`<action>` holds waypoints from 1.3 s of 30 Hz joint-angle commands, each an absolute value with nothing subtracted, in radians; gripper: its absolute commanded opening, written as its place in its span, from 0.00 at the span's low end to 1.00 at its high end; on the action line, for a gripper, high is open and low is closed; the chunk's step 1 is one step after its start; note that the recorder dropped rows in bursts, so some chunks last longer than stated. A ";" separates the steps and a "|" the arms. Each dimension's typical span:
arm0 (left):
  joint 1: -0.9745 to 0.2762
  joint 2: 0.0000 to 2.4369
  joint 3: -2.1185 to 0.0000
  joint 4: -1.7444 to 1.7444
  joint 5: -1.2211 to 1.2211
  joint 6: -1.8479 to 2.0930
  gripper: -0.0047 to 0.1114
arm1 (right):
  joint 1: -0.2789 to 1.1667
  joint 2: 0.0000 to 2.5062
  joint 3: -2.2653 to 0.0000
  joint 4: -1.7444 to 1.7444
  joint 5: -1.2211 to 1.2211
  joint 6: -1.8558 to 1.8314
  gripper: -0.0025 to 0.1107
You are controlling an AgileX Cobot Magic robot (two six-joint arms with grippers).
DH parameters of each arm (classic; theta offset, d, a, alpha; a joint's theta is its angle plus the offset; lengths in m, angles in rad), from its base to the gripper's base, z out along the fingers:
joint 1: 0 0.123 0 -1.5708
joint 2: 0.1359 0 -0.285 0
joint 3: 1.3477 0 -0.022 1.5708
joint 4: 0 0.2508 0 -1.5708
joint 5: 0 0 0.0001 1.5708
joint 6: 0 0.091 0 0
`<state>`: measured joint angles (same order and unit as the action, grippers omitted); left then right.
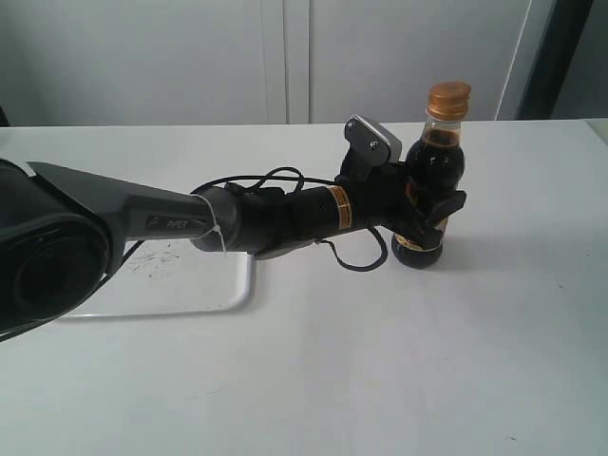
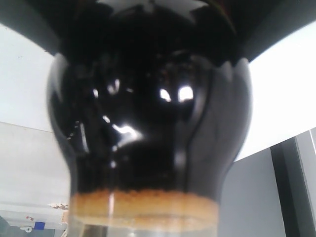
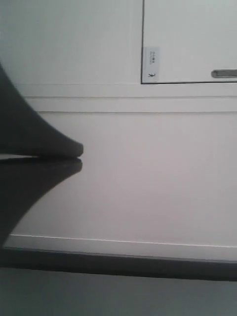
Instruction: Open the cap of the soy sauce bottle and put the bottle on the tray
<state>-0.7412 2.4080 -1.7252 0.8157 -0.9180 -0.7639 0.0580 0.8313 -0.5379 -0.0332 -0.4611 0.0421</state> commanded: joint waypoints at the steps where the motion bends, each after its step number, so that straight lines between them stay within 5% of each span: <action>1: -0.745 2.401 -1.722 0.838 -0.895 -0.763 0.04 | 0.059 0.992 -0.571 -0.068 -0.530 0.018 0.02; 22: -0.745 2.401 -1.722 0.847 -0.895 -0.763 0.04 | 0.059 1.427 -0.573 -0.297 -0.767 -0.270 0.02; 39: -0.745 2.401 -1.722 0.861 -0.895 -0.763 0.04 | 0.164 1.523 -0.736 -0.076 -0.536 -0.622 0.02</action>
